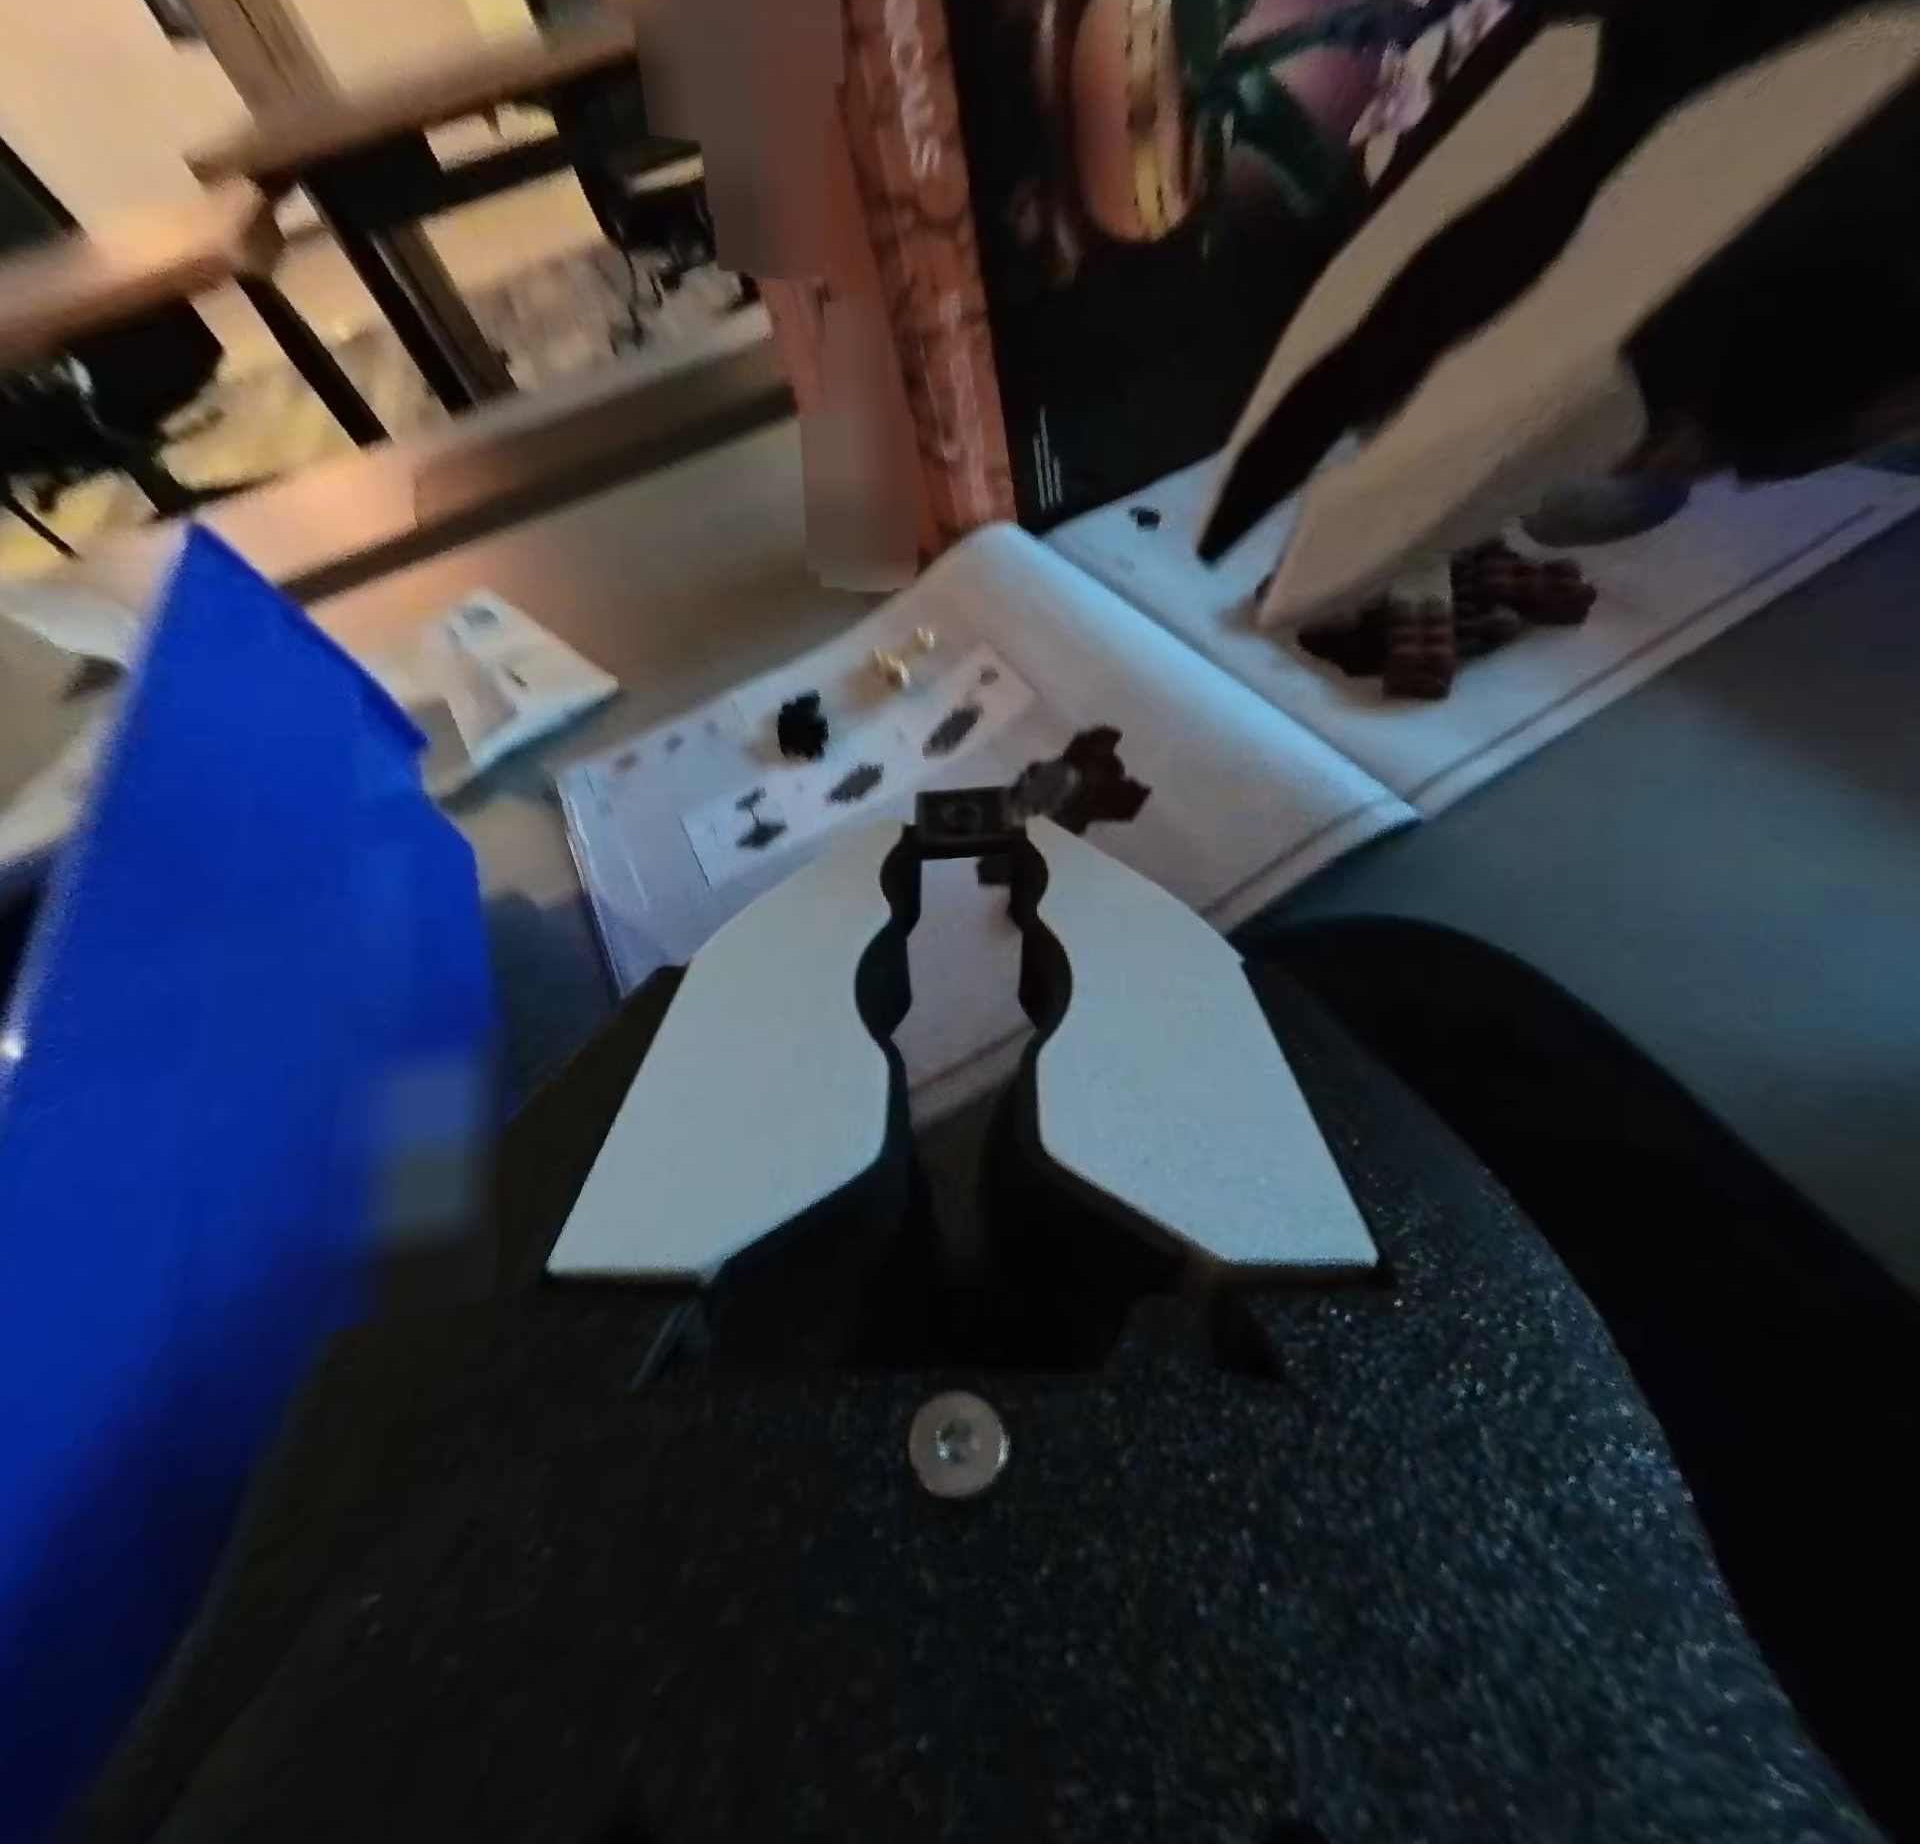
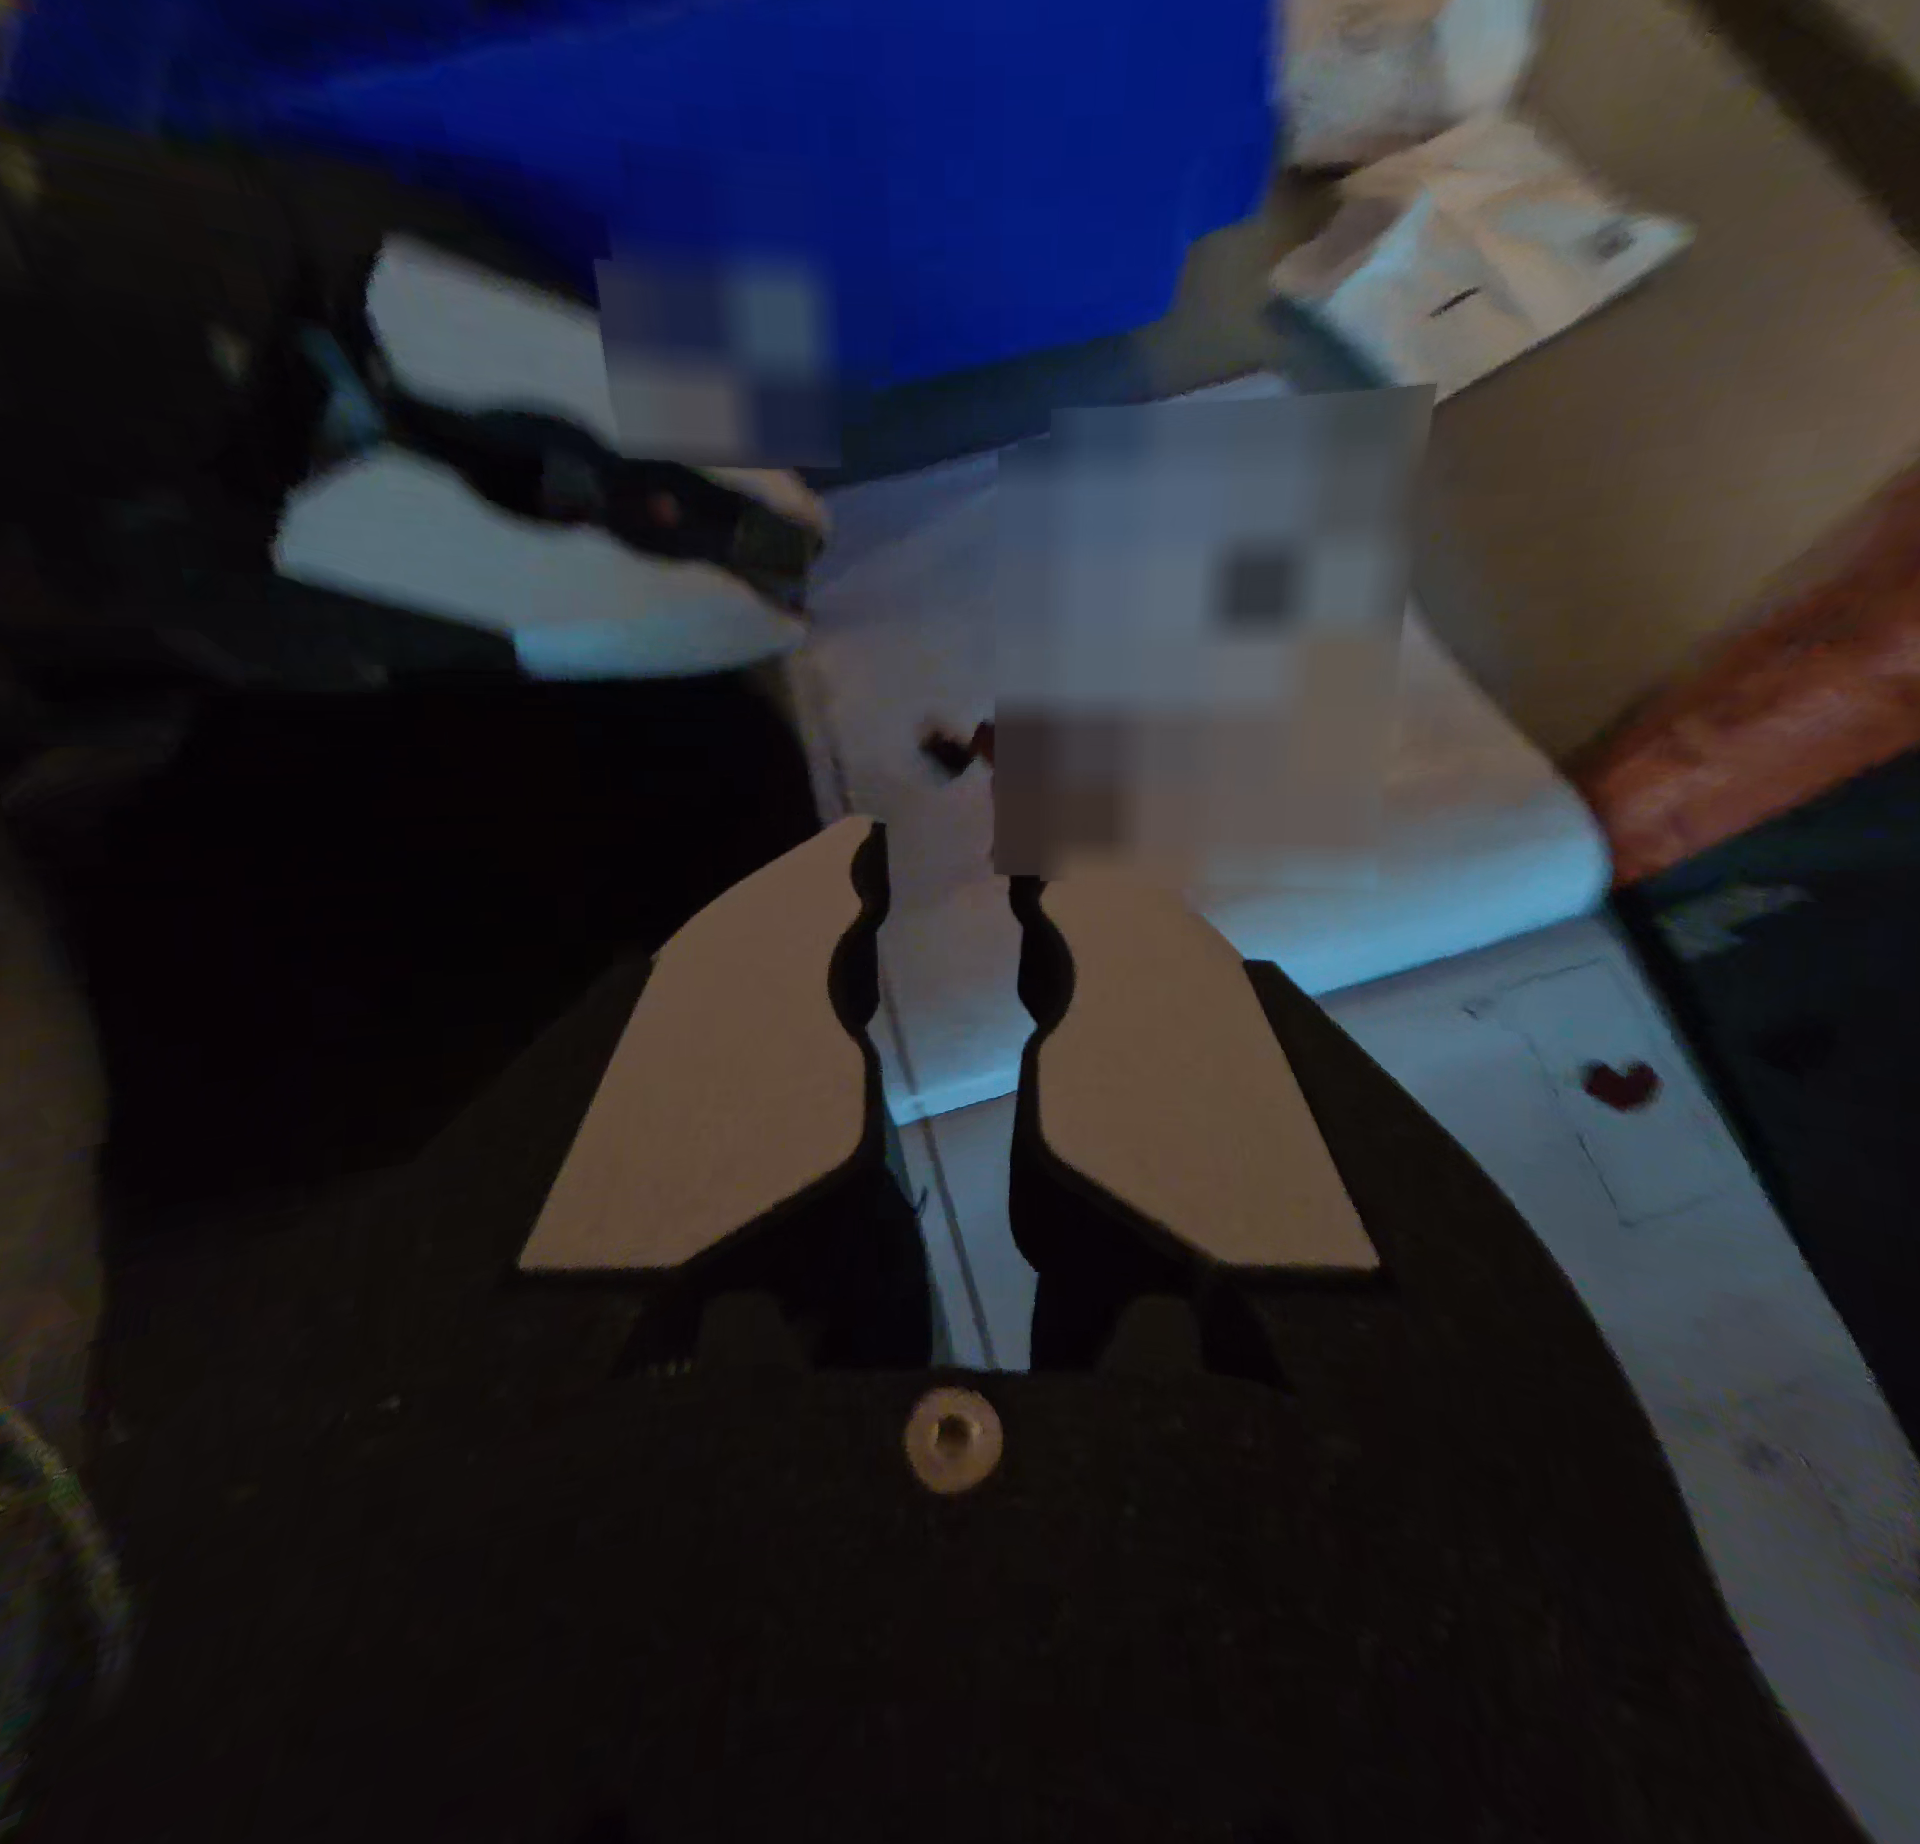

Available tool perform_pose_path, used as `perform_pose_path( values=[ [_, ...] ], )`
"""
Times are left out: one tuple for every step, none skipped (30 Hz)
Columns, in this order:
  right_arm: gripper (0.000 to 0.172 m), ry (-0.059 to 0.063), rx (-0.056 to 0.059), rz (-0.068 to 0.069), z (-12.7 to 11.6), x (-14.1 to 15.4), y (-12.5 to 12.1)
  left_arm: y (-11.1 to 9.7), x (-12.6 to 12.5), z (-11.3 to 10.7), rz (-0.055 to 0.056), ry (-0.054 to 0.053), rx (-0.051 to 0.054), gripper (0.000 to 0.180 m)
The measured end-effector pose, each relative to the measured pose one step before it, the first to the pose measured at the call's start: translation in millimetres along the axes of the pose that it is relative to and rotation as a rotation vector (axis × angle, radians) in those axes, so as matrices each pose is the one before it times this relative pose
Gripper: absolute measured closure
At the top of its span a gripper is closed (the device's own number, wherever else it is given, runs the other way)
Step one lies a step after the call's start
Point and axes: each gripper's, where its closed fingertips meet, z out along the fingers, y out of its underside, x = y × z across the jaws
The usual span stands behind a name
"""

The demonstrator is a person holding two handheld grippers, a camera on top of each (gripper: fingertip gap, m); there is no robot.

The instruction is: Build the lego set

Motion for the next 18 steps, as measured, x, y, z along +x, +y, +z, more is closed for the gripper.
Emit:
perform_pose_path(
  values=[
    [0.153, -0.0190, -0.0325, -0.0439, 7.82, -1.46, 4.51, 3.90, -0.56, 0.68, -0.0041, 0.0006, -0.0110, 0.164],
    [0.157, -0.0338, -0.0297, -0.0576, 7.80, -2.82, 2.21, 2.97, -0.20, 1.18, 0.0040, 0.0021, -0.0107, 0.164],
    [0.160, -0.0319, -0.0231, -0.0607, 7.37, -1.26, -0.40, 0.29, 1.07, 0.89, 0.0052, 0.0092, -0.0066, 0.164],
    [0.161, -0.0294, -0.0247, -0.0626, 6.61, 0.16, -1.15, 0.39, 1.70, 1.04, 0.0001, 0.0126, -0.0059, 0.164],
    [0.162, -0.0272, -0.0253, -0.0600, 5.64, 1.73, -1.33, 1.18, 0.71, 1.00, -0.0038, 0.0055, -0.0108, 0.164],
    [0.162, -0.0285, -0.0243, -0.0507, 5.12, 2.33, -0.78, 0.87, 0.95, 0.64, -0.0001, 0.0069, -0.0081, 0.164],
    [0.162, -0.0315, -0.0240, -0.0399, 4.95, 2.00, 0.10, 0.68, 0.18, 0.37, -0.0028, 0.0022, -0.0056, 0.164],
    [0.162, -0.0276, -0.0194, -0.0290, 4.88, 1.96, 0.31, 0.31, -0.24, 0.21, -0.0023, -0.0003, -0.0022, 0.164],
    [0.162, -0.0340, -0.0166, -0.0248, 4.78, 0.03, 0.76, 0.08, -0.01, -0.05, -0.0015, 0.0014, 0.0000, 0.164],
    [0.162, -0.0214, -0.0180, -0.0201, 4.34, 0.53, 1.56, 0.02, 0.31, -0.02, -0.0013, 0.0040, 0.0005, 0.164],
    [0.162, -0.0099, -0.0167, -0.0165, 3.78, 1.41, 1.87, -0.01, 0.11, -0.14, -0.0017, 0.0024, 0.0013, 0.164],
    [0.162, -0.0125, -0.0110, -0.0148, 3.21, 0.02, 1.57, -0.34, 0.08, -0.21, -0.0019, 0.0023, 0.0028, 0.164],
    [0.162, 0.0021, -0.0034, -0.0074, 2.35, 1.51, 0.91, -0.18, 0.09, -0.26, -0.0025, 0.0027, 0.0026, 0.164],
    [0.162, 0.0049, 0.0030, -0.0006, 1.57, 1.60, 0.41, -0.07, -0.13, -0.15, -0.0036, 0.0018, 0.0013, 0.164],
    [0.162, -0.0060, 0.0054, 0.0028, 1.24, -0.24, 0.24, -0.01, -0.43, 0.06, -0.0048, 0.0002, 0.0001, 0.164],
    [0.163, -0.0022, 0.0056, 0.0057, 1.08, 0.03, 0.43, 0.06, -0.17, 0.09, -0.0049, 0.0022, -0.0008, 0.164],
    [0.163, -0.0007, 0.0015, 0.0055, 1.30, 0.02, 1.09, 0.24, -0.15, 0.16, -0.0044, 0.0032, -0.0018, 0.164],
    [0.163, -0.0032, -0.0009, 0.0042, 1.42, -0.55, 1.49, 0.14, -0.20, 0.25, -0.0040, 0.0014, -0.0014, 0.164]
  ],
)
